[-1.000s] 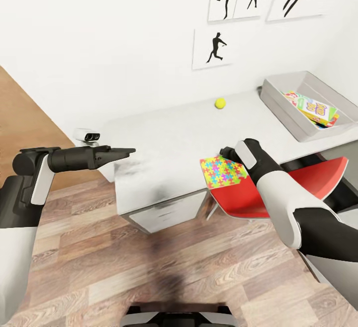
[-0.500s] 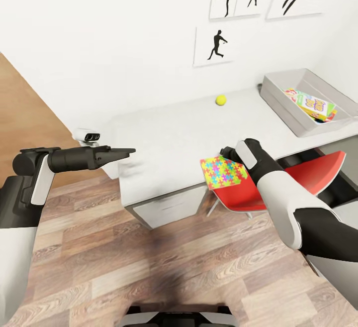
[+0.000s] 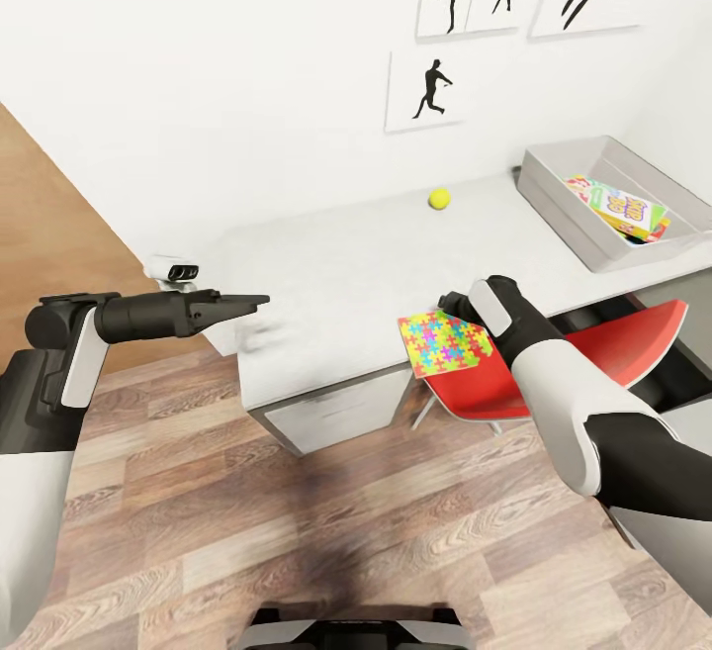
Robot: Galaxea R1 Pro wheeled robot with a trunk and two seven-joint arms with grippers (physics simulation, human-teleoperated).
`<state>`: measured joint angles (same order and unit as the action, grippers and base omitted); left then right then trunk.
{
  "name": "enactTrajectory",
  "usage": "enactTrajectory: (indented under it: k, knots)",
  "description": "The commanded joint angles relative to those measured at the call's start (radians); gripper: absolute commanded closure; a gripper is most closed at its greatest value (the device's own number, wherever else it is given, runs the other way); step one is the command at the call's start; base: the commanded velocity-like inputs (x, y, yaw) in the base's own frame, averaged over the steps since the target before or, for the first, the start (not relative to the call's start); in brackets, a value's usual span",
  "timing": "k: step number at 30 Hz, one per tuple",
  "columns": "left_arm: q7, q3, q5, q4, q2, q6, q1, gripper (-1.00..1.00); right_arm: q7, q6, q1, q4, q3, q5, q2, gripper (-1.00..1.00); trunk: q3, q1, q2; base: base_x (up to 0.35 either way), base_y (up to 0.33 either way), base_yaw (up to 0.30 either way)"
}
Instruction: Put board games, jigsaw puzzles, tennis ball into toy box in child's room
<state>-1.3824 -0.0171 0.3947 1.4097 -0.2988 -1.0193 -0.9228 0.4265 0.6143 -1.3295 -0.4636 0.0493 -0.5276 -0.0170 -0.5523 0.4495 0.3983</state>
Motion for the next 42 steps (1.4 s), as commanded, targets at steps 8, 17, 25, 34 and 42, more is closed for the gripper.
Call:
enactTrajectory:
  k: [8,17,25,34,42]
  knots:
    - [-0.002,0.0,0.003,0.0,-0.001,-0.01,-0.001,-1.0,0.011,0.008,-0.001,-0.11,0.006,-0.012,0.003,-1.0,-0.001,0.001,0.002,0.0,0.0,0.0]
    - [-0.003,0.0,0.004,0.0,-0.002,-0.01,-0.001,-1.0,0.015,0.091,-0.001,-0.27,0.002,-0.012,0.004,-1.0,-0.001,0.001,0.002,0.0,0.0,0.0]
    - [-0.004,-0.001,0.003,-0.004,-0.011,-0.011,0.0,-1.0,0.013,0.232,0.029,-0.467,-0.015,-0.026,0.007,-1.0,-0.001,0.001,0.002,0.0,0.0,0.0]
    - [-0.009,-0.123,0.007,-0.006,-0.069,-0.014,0.093,-1.0,-0.139,0.433,0.378,-0.988,-0.22,-0.206,0.054,-1.0,-0.001,0.001,0.002,0.0,0.0,0.0]
    - [-0.095,-0.367,0.0,-0.006,-0.135,-0.003,0.326,-1.0,-0.615,0.433,0.785,-1.135,-0.358,-0.425,0.162,-1.0,0.007,0.001,0.002,0.0,0.0,0.0]
